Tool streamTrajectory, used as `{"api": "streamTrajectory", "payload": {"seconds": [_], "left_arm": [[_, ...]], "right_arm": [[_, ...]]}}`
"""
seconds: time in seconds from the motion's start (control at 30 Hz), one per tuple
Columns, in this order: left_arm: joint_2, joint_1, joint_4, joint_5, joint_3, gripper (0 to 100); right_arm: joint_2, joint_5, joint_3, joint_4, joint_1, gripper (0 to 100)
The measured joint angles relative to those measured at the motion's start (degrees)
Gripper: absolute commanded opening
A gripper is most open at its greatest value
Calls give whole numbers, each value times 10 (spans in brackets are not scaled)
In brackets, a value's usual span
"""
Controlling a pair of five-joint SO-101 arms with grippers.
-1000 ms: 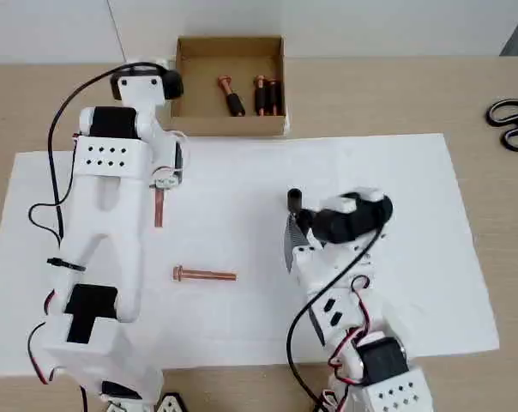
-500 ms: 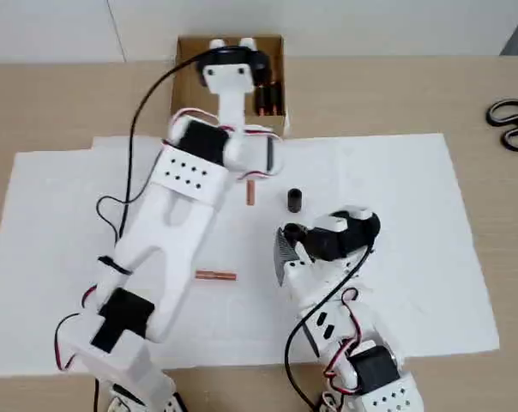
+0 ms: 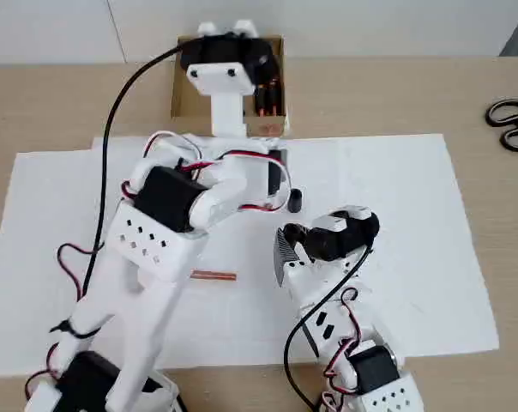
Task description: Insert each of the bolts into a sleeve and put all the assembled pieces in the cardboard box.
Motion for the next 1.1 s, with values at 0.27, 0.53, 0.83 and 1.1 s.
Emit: {"api": "streamTrajectory", "payload": {"seconds": [0.27, 0.53, 0.83, 1.1], "left_arm": [[-105, -32, -296, -3, 320, 5], [-182, -8, -418, -44, 476, 5], [-184, 23, -424, -44, 476, 5], [-184, 35, -424, -44, 476, 5]], "right_arm": [[0, 0, 0, 1, 0, 4], [0, 0, 0, 2, 0, 4], [0, 0, 0, 2, 0, 4], [0, 0, 0, 2, -1, 4]]}}
